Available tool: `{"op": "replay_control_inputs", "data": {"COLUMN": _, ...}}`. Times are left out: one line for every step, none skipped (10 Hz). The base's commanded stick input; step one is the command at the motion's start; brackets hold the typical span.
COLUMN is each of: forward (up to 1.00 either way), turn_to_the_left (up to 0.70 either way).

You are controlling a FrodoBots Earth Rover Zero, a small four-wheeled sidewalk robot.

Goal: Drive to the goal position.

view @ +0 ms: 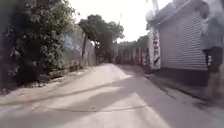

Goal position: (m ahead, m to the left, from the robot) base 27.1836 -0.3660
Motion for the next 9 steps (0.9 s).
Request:
{"op": "replay_control_inputs", "data": {"forward": 1.00, "turn_to_the_left": 0.00}}
{"op": "replay_control_inputs", "data": {"forward": 1.00, "turn_to_the_left": 0.00}}
{"op": "replay_control_inputs", "data": {"forward": 1.00, "turn_to_the_left": 0.00}}
{"op": "replay_control_inputs", "data": {"forward": 1.00, "turn_to_the_left": 0.00}}
{"op": "replay_control_inputs", "data": {"forward": 1.00, "turn_to_the_left": 0.00}}
{"op": "replay_control_inputs", "data": {"forward": 1.00, "turn_to_the_left": 0.00}}
{"op": "replay_control_inputs", "data": {"forward": 1.00, "turn_to_the_left": 0.00}}
{"op": "replay_control_inputs", "data": {"forward": 1.00, "turn_to_the_left": 0.00}}
{"op": "replay_control_inputs", "data": {"forward": 1.00, "turn_to_the_left": 0.00}}
